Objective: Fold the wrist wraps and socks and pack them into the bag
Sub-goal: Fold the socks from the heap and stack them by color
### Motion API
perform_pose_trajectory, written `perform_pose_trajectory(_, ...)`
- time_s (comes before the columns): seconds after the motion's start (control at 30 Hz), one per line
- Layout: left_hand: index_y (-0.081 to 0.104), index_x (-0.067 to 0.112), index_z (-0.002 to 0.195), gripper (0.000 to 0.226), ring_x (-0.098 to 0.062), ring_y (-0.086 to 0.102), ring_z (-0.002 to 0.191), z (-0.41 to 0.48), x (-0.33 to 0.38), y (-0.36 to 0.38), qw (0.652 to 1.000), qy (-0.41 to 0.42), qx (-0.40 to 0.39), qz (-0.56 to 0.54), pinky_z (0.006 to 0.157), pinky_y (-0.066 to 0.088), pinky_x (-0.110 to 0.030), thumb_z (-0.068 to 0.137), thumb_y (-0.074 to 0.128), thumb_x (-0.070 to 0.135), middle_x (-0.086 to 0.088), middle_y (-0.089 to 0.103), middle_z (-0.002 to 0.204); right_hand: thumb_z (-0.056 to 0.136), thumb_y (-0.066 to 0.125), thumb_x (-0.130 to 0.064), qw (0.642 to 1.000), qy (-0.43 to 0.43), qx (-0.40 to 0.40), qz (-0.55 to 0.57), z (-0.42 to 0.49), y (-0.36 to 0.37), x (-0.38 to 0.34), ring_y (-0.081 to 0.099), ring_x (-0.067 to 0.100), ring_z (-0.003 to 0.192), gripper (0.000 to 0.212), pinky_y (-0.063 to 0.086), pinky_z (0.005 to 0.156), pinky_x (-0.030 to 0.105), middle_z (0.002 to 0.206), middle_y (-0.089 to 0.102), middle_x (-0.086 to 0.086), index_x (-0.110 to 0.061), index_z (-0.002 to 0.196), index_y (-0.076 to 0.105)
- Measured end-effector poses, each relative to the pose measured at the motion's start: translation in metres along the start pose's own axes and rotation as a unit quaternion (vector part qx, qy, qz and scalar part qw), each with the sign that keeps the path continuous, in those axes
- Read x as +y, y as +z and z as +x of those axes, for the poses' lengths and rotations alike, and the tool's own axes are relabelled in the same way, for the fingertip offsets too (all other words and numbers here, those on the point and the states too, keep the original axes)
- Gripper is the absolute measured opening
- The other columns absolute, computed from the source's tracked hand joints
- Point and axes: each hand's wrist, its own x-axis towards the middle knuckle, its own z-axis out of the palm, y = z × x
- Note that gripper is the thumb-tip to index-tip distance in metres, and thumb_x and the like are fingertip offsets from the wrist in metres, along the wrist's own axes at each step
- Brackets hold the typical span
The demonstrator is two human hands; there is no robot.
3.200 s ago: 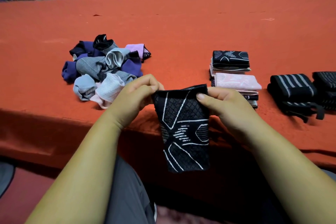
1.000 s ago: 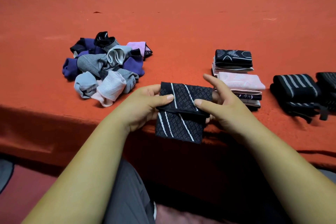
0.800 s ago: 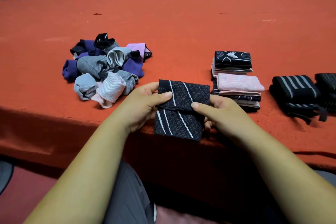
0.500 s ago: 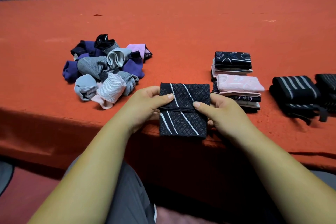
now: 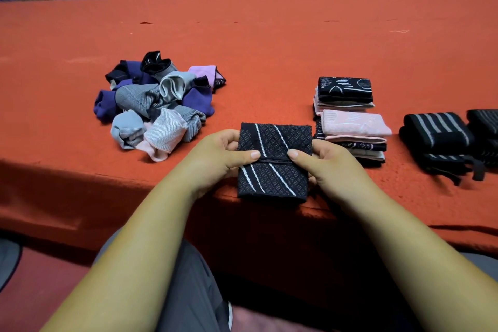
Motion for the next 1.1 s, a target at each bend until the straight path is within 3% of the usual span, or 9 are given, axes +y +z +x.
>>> perform_pose_trajectory(0.13,0.065,0.004,0.127,0.033,-0.028,0.075,0.113,0.001,0.001,0.001,1.000,0.001,0.002,-0.002,0.086,0.063,-0.035,0.095,0.071,-0.002,-0.013,0.077,0.124,0.103,0.069,-0.021,1.000,0.002,-0.003,0.013,-0.001,-0.001,-0.002,0.076,0.027,0.100,0.021,0.054,0.089,0.046,0.109,0.081,0.010,-0.010,0.120,0.073)
perform_pose_trajectory(0.27,0.066,0.006,0.126,0.033,-0.028,0.076,0.109,0.002,0.001,0.000,1.000,0.001,0.018,-0.010,0.083,0.064,-0.036,0.095,0.072,-0.001,-0.011,0.077,0.122,0.103,0.068,-0.015,1.000,0.015,-0.019,0.004,0.001,-0.002,-0.004,0.054,0.026,0.080,0.018,0.040,0.064,0.034,0.091,0.070,0.011,-0.005,0.118,0.069)
perform_pose_trajectory(0.33,0.065,0.005,0.127,0.033,-0.028,0.076,0.104,0.002,0.002,0.000,0.999,0.000,0.028,-0.026,0.078,0.064,-0.035,0.095,0.072,-0.002,-0.012,0.077,0.121,0.103,0.064,-0.008,0.999,0.017,-0.028,-0.002,-0.001,-0.002,-0.005,0.055,0.020,0.072,0.016,0.041,0.059,0.030,0.087,0.068,0.006,-0.006,0.119,0.067)
perform_pose_trajectory(0.43,0.061,0.003,0.134,0.038,-0.037,0.072,0.116,0.003,0.001,-0.002,0.998,0.007,0.020,-0.060,0.094,0.062,-0.049,0.096,0.069,-0.002,-0.018,0.074,0.128,0.104,0.061,-0.005,0.999,0.012,-0.022,0.026,-0.004,0.000,-0.008,0.054,0.016,0.063,0.018,0.041,0.059,0.032,0.082,0.067,0.005,-0.009,0.121,0.066)
perform_pose_trajectory(0.6,0.060,0.001,0.140,0.044,-0.035,0.070,0.118,0.004,0.007,-0.008,0.989,0.017,0.009,-0.150,0.106,0.056,-0.046,0.097,0.058,-0.009,-0.025,0.069,0.133,0.104,0.064,-0.009,0.996,0.001,-0.014,0.087,-0.007,0.007,-0.017,0.058,0.030,0.076,0.032,0.059,0.067,0.039,0.103,0.063,0.033,-0.026,0.130,0.071)
perform_pose_trajectory(0.73,0.059,-0.005,0.140,0.048,-0.035,0.071,0.113,0.002,0.011,-0.007,0.977,-0.045,-0.016,-0.208,0.098,0.062,-0.042,0.096,0.042,-0.010,-0.030,0.067,0.135,0.105,0.052,-0.002,0.984,0.028,-0.024,0.174,-0.007,0.010,-0.018,0.065,0.031,0.087,0.039,0.063,0.066,0.035,0.111,0.076,0.009,-0.024,0.132,0.070)
perform_pose_trajectory(0.93,0.062,-0.007,0.125,0.031,-0.025,0.074,0.097,0.002,0.012,-0.004,0.953,-0.117,-0.002,-0.278,0.089,0.065,-0.037,0.108,0.049,0.015,-0.022,0.073,0.112,0.103,0.038,0.006,0.974,0.042,-0.019,0.223,-0.004,0.006,-0.020,0.074,0.024,0.086,0.048,0.063,0.071,0.034,0.110,0.077,0.009,-0.021,0.122,0.073)
perform_pose_trajectory(1.0,0.063,-0.005,0.124,0.036,-0.026,0.075,0.097,0.003,0.013,-0.004,0.958,-0.123,0.000,-0.257,0.093,0.063,-0.039,0.110,0.050,0.025,-0.020,0.074,0.106,0.105,0.037,0.005,0.976,0.042,-0.013,0.215,-0.003,0.004,-0.020,0.075,0.021,0.083,0.047,0.062,0.068,0.032,0.103,0.077,0.009,-0.018,0.119,0.075)
perform_pose_trajectory(1.1,0.065,-0.002,0.133,0.059,-0.034,0.069,0.114,0.002,0.013,-0.006,0.967,-0.134,-0.027,-0.215,0.100,0.060,-0.041,0.105,0.055,0.049,-0.027,0.069,0.121,0.104,0.034,0.008,0.979,0.042,-0.011,0.202,-0.003,0.004,-0.020,0.074,0.022,0.080,0.047,0.063,0.068,0.033,0.101,0.077,0.012,-0.010,0.120,0.074)
